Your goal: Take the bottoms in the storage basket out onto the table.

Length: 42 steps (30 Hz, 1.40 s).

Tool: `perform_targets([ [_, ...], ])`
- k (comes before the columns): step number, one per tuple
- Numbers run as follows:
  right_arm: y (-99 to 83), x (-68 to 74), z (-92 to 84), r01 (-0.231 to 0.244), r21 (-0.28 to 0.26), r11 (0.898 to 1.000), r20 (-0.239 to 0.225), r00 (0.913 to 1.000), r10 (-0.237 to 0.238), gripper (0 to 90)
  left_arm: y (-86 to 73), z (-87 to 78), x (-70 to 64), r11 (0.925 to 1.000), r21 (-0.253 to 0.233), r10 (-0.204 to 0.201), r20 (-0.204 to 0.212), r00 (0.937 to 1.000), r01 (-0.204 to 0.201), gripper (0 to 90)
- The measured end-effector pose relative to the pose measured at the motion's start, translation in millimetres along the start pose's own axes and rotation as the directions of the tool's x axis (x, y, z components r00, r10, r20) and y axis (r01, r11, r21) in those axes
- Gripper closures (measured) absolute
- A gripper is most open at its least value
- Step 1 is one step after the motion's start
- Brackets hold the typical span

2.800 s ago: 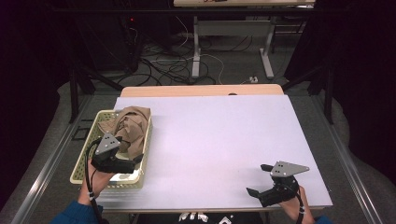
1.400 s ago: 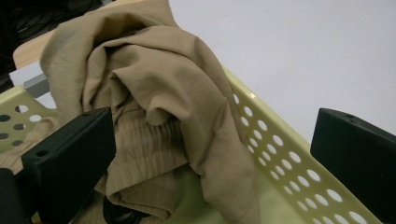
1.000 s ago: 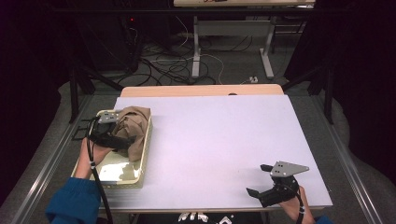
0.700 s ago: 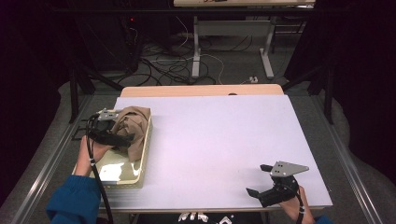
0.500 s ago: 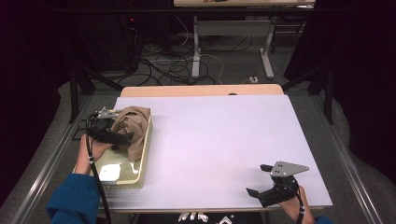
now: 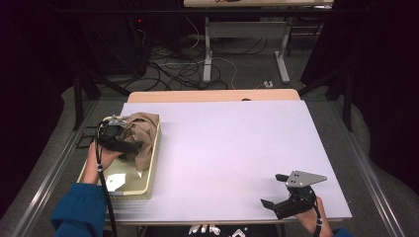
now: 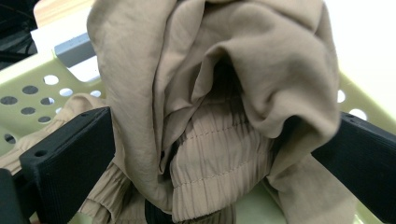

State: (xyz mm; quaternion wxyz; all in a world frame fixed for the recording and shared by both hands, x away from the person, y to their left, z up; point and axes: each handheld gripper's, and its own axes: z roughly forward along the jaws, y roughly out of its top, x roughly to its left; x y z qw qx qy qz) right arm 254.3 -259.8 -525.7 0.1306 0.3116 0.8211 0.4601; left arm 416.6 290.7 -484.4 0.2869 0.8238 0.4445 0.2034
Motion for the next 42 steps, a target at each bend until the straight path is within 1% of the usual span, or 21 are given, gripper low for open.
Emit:
perform_targets([
  [3,0.0,0.0,0.0,0.001,0.000,1.000,-0.001,1.0000,-0.001,0.0,-1.7,4.9,-0.3,1.0000,0.003,-0.005,-0.010,0.9999,0.005,0.1],
  [4,0.0,0.0,0.0,0.001,0.001,1.000,-0.001,1.0000,-0.001,0.0,-2.3,6.4,0.1,1.0000,0.007,-0.006,-0.005,1.0000,0.006,0.1],
  [8,-0.1,0.3,-0.2,-0.003,0.001,1.000,-0.002,1.0000,0.003,0.0,-4.2,12.3,-0.2,0.9995,0.031,-0.009,-0.012,0.9999,0.009,0.1],
  [10,0.0,0.0,-0.1,0.000,0.000,1.000,-0.001,1.0000,0.000,0.0,-5.6,16.5,-0.1,0.9993,0.035,-0.014,-0.010,0.9998,0.015,0.1],
  [11,0.1,0.0,-0.4,0.001,0.006,1.000,-0.002,1.0000,-0.001,0.0,-5.7,16.7,0.2,0.9988,0.047,-0.016,-0.006,0.9999,0.016,0.1],
  [12,0.3,0.0,-0.7,0.002,0.011,1.000,-0.003,1.0000,-0.002,0.0,-6.2,17.3,-0.1,0.9987,0.046,-0.019,-0.017,0.9997,0.020,0.0],
  [14,0.2,-0.1,-0.7,0.002,0.010,1.000,-0.002,1.0000,-0.002,0.0,-6.1,18.0,0.1,0.9987,0.045,-0.024,-0.014,0.9996,0.025,0.1],
  [15,0.0,0.0,0.0,0.001,0.000,1.000,-0.002,1.0000,-0.001,0.0,-6.2,19.2,-0.8,0.9988,0.041,-0.026,-0.016,0.9995,0.027,0.1],
  [16,0.0,-0.1,0.1,0.002,0.001,1.000,-0.002,1.0000,-0.002,0.0,-5.9,19.2,-0.7,0.9983,0.054,-0.020,-0.008,0.9998,0.020,0.1],
  [17,0.2,-0.2,-0.5,0.003,0.012,1.000,-0.004,1.0000,-0.003,0.0,-6.0,20.1,-1.6,0.9984,0.052,-0.019,-0.016,0.9997,0.020,0.2],
  [18,0.3,-0.2,-0.5,0.003,0.011,1.000,-0.005,1.0000,-0.003,0.0,-5.6,19.5,-2.1,0.9974,0.069,-0.019,-0.021,0.9996,0.020,0.4],
  [19,0.3,-0.2,-0.5,0.002,0.013,1.000,-0.010,0.9999,-0.002,0.0,-5.9,20.9,-2.7,0.9984,0.052,-0.020,-0.023,0.9995,0.021,0.8],
  [21,0.2,-0.1,-0.4,0.002,0.011,1.000,-0.008,1.0000,-0.001,0.0,-6.0,20.9,-2.7,0.9985,0.051,-0.021,-0.024,0.9995,0.022,2.5],
  [24,0.2,-0.1,-0.5,0.002,0.012,1.000,-0.006,1.0000,-0.002,0.0,-6.0,20.9,-2.3,0.9982,0.057,-0.018,-0.016,0.9997,0.019,6.5],
  [28,0.2,-0.1,-0.5,0.001,0.011,1.000,-0.004,1.0000,-0.001,0.0,-6.0,21.1,-3.4,0.9974,0.071,-0.010,-0.032,0.9995,0.012,13.5],
  [29,0.2,-0.1,-0.4,0.001,0.011,1.000,-0.008,1.0000,-0.001,0.0,-6.3,21.7,-3.3,0.9977,0.067,-0.006,-0.036,0.9993,0.009,15.4],
  [31,0.2,-0.1,-0.4,0.002,0.011,1.000,-0.005,1.0000,-0.002,0.0,-6.7,21.8,-2.3,0.9972,0.075,-0.004,-0.033,0.9994,0.007,17.6],
  [34,0.1,-0.1,-0.3,0.002,0.010,1.000,-0.001,1.0000,-0.002,0.0,-7.3,22.3,-2.3,0.9968,0.078,-0.012,-0.036,0.9993,0.014,22.6],
  [36,-0.1,-0.1,0.2,0.001,0.004,1.000,-0.003,1.0000,-0.001,0.1,-8.0,22.4,-1.7,0.9960,0.085,-0.025,-0.026,0.9993,0.027,26.3],
  [39,-0.1,-0.3,0.3,0.000,0.010,1.000,-0.007,1.0000,0.000,0.1,-8.2,22.5,-0.1,0.9956,0.089,-0.028,-0.024,0.9993,0.030,32.5],
  [42,0.1,-0.2,-0.5,0.000,0.014,1.000,-0.003,1.0000,0.000,0.1,-9.6,22.7,0.8,0.9958,0.081,-0.042,-0.017,0.9990,0.043,39.6],
])
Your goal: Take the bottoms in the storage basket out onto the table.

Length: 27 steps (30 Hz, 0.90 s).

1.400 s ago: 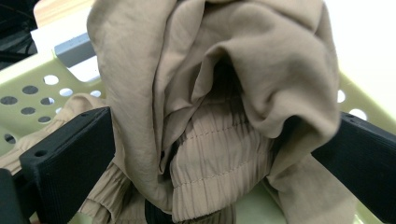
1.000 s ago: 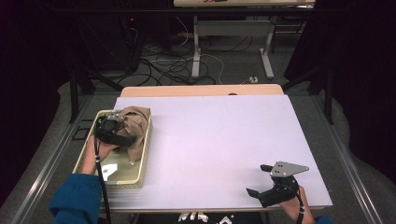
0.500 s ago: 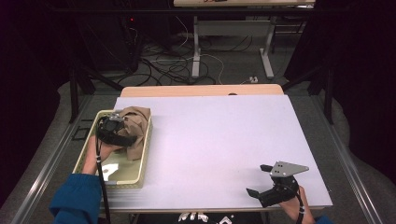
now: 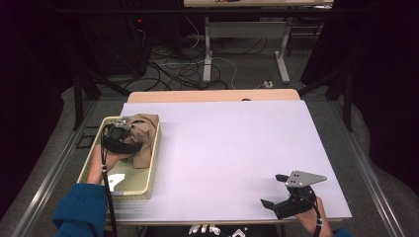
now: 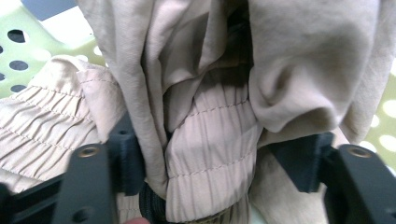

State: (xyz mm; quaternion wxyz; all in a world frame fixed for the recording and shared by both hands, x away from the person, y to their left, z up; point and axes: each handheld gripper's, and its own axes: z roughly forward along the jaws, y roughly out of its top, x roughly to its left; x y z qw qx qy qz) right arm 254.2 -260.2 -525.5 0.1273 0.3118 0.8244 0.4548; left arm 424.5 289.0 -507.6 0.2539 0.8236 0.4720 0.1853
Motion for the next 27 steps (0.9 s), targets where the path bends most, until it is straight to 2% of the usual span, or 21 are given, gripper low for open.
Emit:
perform_targets([
  [5,-0.2,0.2,0.5,0.000,-0.008,1.000,0.003,1.0000,0.000,0.1,-1.4,0.2,-1.3,0.9999,-0.005,0.012,-0.003,0.9999,-0.012,52.2],
  [10,0.1,0.0,-0.5,0.000,0.003,1.000,0.000,1.0000,0.000,0.1,-2.1,-0.3,-1.1,0.9997,-0.012,0.019,0.015,0.9997,-0.019,58.9],
  [13,0.1,0.0,-0.3,0.000,0.004,1.000,-0.003,1.0000,0.000,0.1,-1.9,-0.9,-1.0,0.9997,-0.013,0.022,0.019,0.9996,-0.022,60.2],
  [15,0.0,0.0,-0.4,0.000,0.001,1.000,0.001,1.0000,0.000,0.1,-2.1,-2.0,-1.5,0.9996,-0.026,0.009,0.012,0.9999,-0.009,60.4],
  [16,-0.3,0.2,0.3,-0.002,-0.010,1.000,0.005,1.0000,0.002,0.2,-2.3,-2.9,-0.9,0.9997,-0.023,0.004,0.025,0.9997,-0.004,60.5],
  [22,-0.3,0.0,0.1,-0.002,-0.010,1.000,0.001,1.0000,0.002,0.2,-2.6,-6.5,1.1,0.9996,-0.029,0.006,0.037,0.9993,-0.005,60.9],
  [27,-0.2,-0.1,0.2,-0.002,-0.011,1.000,0.002,1.0000,0.002,0.2,-3.5,-10.9,2.9,0.9983,-0.057,-0.008,0.044,0.9990,0.011,60.8],
])
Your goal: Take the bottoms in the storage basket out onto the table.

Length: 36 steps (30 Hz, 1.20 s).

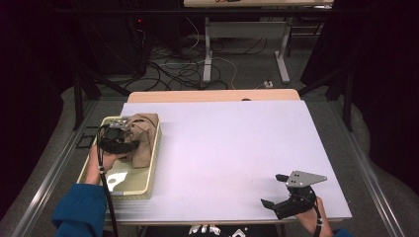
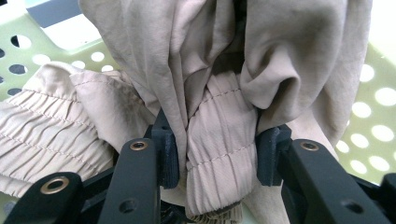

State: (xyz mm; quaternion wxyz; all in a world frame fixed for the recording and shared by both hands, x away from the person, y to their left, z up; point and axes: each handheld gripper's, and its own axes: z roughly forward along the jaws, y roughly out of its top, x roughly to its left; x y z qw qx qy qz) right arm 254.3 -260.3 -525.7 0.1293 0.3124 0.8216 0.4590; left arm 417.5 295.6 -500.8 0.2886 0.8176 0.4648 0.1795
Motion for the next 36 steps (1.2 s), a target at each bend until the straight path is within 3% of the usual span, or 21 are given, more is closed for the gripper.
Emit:
perform_targets([
  [6,0.2,0.1,-0.9,-0.003,0.012,1.000,-0.001,1.0000,0.003,0.1,-0.4,-5.0,0.5,1.0000,-0.004,0.003,0.001,1.0000,-0.003,60.7],
  [11,0.2,0.2,-0.8,-0.005,0.012,1.000,-0.001,1.0000,0.005,0.1,-2.8,-11.7,1.0,0.9989,-0.046,0.004,0.000,1.0000,-0.004,60.6],
  [22,0.0,0.0,-0.3,-0.003,-0.003,1.000,-0.007,1.0000,0.003,0.1,-5.6,-23.6,0.1,0.9962,-0.086,0.013,-0.006,0.9999,-0.013,60.7],
  [28,0.1,-0.3,-1.1,-0.008,0.011,1.000,-0.011,0.9999,0.008,0.1,-5.9,-29.6,-2.1,0.9938,-0.105,0.033,-0.016,0.9993,-0.035,60.7],
  [36,-0.4,-0.4,1.0,-0.012,-0.008,1.000,-0.003,0.9999,0.012,0.1,-5.0,-39.5,-6.2,0.9893,-0.136,0.051,-0.022,0.9984,-0.054,60.7],
])
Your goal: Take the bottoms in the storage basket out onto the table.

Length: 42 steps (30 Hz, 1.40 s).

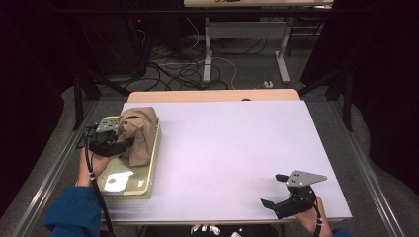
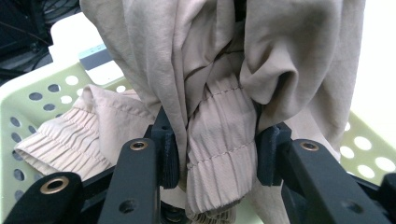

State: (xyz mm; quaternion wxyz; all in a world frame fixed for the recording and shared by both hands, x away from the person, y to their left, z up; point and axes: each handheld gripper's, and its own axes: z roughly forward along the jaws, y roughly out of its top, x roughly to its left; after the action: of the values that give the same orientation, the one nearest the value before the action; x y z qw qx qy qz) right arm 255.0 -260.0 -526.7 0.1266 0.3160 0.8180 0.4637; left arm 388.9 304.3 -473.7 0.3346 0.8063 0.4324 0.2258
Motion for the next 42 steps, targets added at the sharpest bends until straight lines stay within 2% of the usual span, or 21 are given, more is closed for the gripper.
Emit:
perform_targets([
  [9,-0.1,-0.2,0.3,0.005,0.002,1.000,-0.002,1.0000,-0.005,0.2,1.9,-5.3,-1.1,0.9997,-0.025,0.005,-0.007,1.0000,-0.005,60.7],
  [12,0.6,0.2,-1.4,0.005,0.023,1.000,-0.001,1.0000,-0.005,0.1,3.5,-9.5,-1.1,0.9995,-0.032,0.009,-0.010,0.9999,-0.009,60.7],
  [13,0.1,0.1,0.0,0.007,0.002,1.000,-0.003,1.0000,-0.007,0.1,3.5,-9.5,-1.1,0.9995,-0.032,0.009,-0.010,0.9999,-0.009,60.7],
  [20,0.4,0.0,-1.3,0.008,0.020,1.000,-0.004,1.0000,-0.008,0.1,5.8,-15.2,-3.4,0.9975,-0.070,-0.004,-0.012,0.9999,0.003,60.8],
  [21,0.4,-0.1,-1.4,0.010,0.019,1.000,-0.004,0.9999,-0.010,0.1,6.3,-16.4,-3.2,0.9981,-0.061,0.009,-0.011,0.9999,-0.009,60.8],
  [24,0.3,0.2,-1.0,0.007,0.019,1.000,-0.007,0.9999,-0.007,0.2,7.5,-17.2,-5.4,0.9971,-0.077,0.003,-0.014,0.9999,-0.004,60.8],
  [25,-0.1,0.4,-0.1,0.007,0.002,1.000,-0.006,1.0000,-0.007,0.1,7.9,-18.2,-5.6,0.9971,-0.076,0.005,-0.014,0.9999,-0.006,60.8],
  [28,0.2,0.5,-0.2,0.012,0.008,1.000,-0.004,0.9999,-0.012,0.1,9.3,-21.0,-5.4,0.9967,-0.080,0.014,-0.019,0.9997,-0.015,60.8],
  [29,0.2,0.4,-0.1,0.012,0.008,1.000,-0.004,0.9999,-0.012,0.2,9.4,-21.2,-5.8,0.9955,-0.095,0.005,-0.016,0.9999,-0.006,60.8],
  [31,0.2,-0.1,0.0,0.009,0.013,1.000,-0.009,0.9999,-0.009,0.1,10.3,-23.8,-5.5,0.9959,-0.090,0.014,-0.016,0.9998,-0.015,60.8],
  [42,0.2,0.0,-0.1,0.011,0.021,1.000,-0.010,0.9999,-0.011,0.2,15.9,-32.6,-9.1,0.9907,-0.135,0.018,-0.015,0.9997,-0.020,60.8],
])
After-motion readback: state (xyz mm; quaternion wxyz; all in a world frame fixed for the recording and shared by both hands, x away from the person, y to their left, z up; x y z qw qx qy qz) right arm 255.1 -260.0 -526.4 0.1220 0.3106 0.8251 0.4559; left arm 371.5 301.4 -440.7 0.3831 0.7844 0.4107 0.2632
